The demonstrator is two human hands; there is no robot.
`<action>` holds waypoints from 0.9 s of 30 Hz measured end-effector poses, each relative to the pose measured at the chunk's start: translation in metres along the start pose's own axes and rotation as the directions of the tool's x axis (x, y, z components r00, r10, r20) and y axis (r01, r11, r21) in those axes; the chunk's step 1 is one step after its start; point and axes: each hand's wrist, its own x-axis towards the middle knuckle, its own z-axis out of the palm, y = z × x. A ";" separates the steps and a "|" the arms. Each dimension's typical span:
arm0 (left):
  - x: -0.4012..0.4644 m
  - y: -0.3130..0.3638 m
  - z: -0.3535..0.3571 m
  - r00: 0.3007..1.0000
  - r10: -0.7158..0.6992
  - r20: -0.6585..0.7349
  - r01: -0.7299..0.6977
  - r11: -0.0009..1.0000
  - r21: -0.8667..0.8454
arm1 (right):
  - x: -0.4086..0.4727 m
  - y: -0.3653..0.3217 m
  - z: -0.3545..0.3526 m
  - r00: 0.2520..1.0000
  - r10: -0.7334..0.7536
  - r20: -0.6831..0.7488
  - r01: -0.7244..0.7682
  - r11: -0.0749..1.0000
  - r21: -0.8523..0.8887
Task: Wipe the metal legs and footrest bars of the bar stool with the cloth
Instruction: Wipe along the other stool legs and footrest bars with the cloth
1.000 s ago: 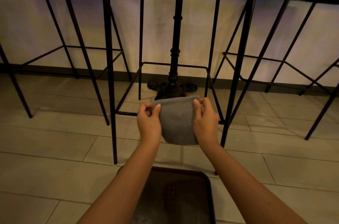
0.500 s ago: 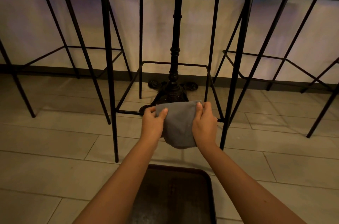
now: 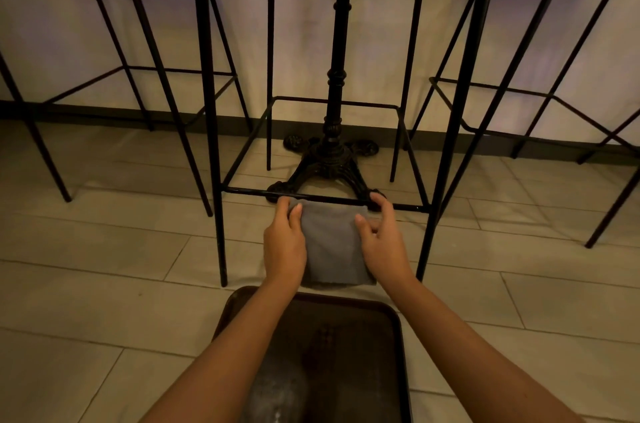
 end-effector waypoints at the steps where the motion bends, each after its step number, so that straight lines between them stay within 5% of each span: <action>1: -0.002 -0.003 0.001 1.000 0.000 -0.017 0.000 1.000 0.011 | -0.003 0.005 0.001 0.999 -0.038 0.010 0.038 0.999 -0.014; 7: -0.013 -0.024 0.003 0.999 0.017 0.039 -0.014 0.997 -0.077 | -0.019 0.036 0.006 0.983 -0.165 0.085 0.176 0.973 -0.151; 14: -0.021 -0.083 0.001 0.873 -0.065 0.483 0.098 0.994 -0.043 | -0.026 0.089 0.006 0.974 0.059 0.218 -0.001 0.967 -0.256; 27: -0.038 -0.185 0.016 0.654 -0.287 0.700 0.074 0.945 0.318 | -0.050 0.181 0.039 0.849 0.289 0.442 -0.119 0.920 -0.373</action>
